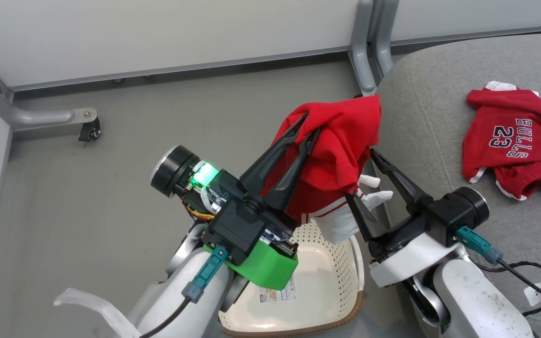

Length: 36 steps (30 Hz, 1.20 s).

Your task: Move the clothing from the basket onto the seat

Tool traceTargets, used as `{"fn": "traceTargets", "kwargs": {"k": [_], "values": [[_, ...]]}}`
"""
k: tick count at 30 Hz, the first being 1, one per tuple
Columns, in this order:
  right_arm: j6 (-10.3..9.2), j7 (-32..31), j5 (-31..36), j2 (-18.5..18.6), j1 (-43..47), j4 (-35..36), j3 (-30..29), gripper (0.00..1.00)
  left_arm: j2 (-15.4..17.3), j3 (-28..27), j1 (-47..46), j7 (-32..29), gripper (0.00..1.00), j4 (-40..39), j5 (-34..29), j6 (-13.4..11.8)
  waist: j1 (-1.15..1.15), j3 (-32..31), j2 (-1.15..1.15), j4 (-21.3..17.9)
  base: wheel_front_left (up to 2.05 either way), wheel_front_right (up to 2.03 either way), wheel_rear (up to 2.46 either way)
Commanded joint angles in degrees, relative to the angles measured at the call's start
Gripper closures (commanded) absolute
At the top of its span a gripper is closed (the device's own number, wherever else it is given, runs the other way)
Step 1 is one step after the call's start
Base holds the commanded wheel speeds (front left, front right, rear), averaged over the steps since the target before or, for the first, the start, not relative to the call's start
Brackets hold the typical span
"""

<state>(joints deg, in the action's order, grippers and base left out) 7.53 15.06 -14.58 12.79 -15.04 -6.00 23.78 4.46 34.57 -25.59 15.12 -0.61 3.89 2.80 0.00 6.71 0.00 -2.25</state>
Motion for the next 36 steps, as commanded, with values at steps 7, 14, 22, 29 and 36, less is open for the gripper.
{"fn": "traceTargets", "kwargs": {"k": [7, 14, 22, 29, 36], "values": [[-0.08, 0.2, -2.0, -0.5, -3.5, -2.3, 3.3, 0.0, -0.7, 2.1, -2.4, 0.0, 1.0, -0.6, 0.1, 0.9, 0.0, 1.4, 0.0, 1.3, 0.0, 0.0, 0.0], [-0.08, 0.2, -2.9, -1.8, -4.9, -2.7, 7.4, 1.0, -0.8, 4.0, -3.4, -0.3, 1.0, 0.6, 1.1, 1.6, 0.0, 1.8, 0.0, 1.4, 0.0, 0.0, 0.0], [-0.08, 0.2, -3.0, -3.1, -2.4, -3.0, 7.2, 1.0, -0.8, 3.7, -3.4, -0.3, 1.0, 4.6, 2.9, 1.5, 0.0, 1.4, 0.0, 0.7, 0.0, 0.0, 0.0], [-0.08, 0.2, -3.1, -3.9, -0.6, -2.7, 5.0, 1.0, -0.8, 3.9, -3.7, 0.0, 1.0, 5.8, 3.2, 1.3, 0.0, 1.5, 0.0, -0.2, 0.0, 0.0, 0.0], [-0.08, 0.2, -2.6, -3.4, -0.6, -2.4, 4.8, 1.0, -0.8, 4.1, -4.1, 0.1, 1.0, 6.1, 3.4, 1.1, 0.0, 1.7, 0.0, -0.5, 0.0, 0.0, 0.0]]}}
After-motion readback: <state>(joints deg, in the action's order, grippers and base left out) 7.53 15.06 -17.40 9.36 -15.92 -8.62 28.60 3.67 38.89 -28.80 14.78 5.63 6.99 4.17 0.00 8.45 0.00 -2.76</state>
